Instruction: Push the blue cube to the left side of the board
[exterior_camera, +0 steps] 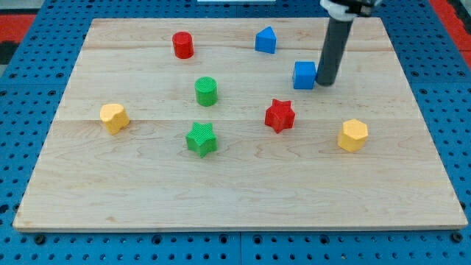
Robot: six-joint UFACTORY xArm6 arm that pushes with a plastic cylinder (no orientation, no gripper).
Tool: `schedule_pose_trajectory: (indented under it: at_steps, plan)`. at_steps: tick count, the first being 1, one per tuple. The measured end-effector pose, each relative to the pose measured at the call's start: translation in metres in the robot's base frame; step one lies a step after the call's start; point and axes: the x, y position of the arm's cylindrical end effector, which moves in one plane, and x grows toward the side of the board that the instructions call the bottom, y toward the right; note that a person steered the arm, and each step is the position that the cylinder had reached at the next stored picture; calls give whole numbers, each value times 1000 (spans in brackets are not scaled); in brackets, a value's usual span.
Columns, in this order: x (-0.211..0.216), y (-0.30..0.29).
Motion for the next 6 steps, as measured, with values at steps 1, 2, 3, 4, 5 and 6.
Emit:
schedule_pose_trajectory:
  at_steps: [1, 2, 3, 4, 5, 6]
  plan:
    - [-4, -24]
    - [6, -6]
    - [5, 18]
    - [-31, 17]
    - [-39, 25]
    - [-43, -61]
